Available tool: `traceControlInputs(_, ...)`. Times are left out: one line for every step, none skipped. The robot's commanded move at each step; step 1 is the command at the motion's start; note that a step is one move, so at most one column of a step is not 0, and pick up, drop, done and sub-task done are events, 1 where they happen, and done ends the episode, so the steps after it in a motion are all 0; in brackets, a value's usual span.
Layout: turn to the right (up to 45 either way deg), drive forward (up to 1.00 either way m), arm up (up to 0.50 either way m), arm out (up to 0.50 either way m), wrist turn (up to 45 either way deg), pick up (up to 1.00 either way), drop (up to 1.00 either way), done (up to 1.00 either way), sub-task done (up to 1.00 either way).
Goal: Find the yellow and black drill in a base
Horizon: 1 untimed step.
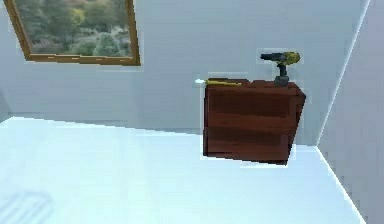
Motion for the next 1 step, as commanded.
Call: traceControlInputs(0.0,1.0,0.0,0.0,0.0,0.0,0.0,0.0,0.0)
